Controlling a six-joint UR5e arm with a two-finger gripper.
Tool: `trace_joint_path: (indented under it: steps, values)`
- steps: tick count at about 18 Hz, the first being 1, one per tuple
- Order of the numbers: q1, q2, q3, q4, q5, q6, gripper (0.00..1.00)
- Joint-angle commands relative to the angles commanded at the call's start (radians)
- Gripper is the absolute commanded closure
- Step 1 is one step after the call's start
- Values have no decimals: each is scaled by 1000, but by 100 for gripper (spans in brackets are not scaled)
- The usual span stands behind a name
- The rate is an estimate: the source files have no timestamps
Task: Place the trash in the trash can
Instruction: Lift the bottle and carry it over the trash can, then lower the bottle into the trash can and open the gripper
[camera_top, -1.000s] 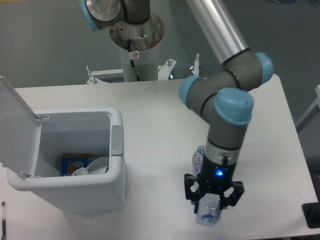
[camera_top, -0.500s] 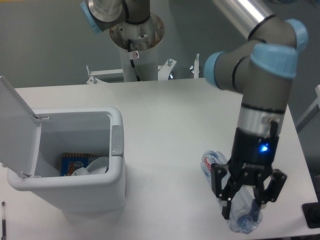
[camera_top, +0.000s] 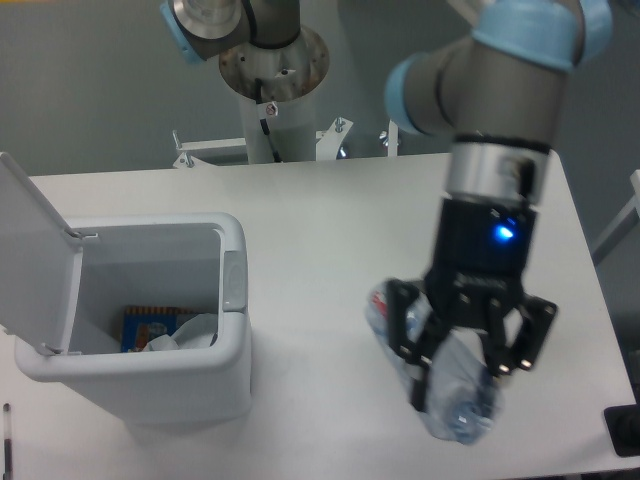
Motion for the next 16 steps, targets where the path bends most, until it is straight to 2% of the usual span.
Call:
trace_joint_path:
  steps: [3, 5, 10, 16]
  values:
    - [-66, 49, -55, 3, 6, 11, 40]
    - [-107, 49, -66, 41, 2, 6, 40]
    - [-230, 57, -141, 49, 11, 6, 40]
    - [-264, 68, -213, 49, 12, 11, 40]
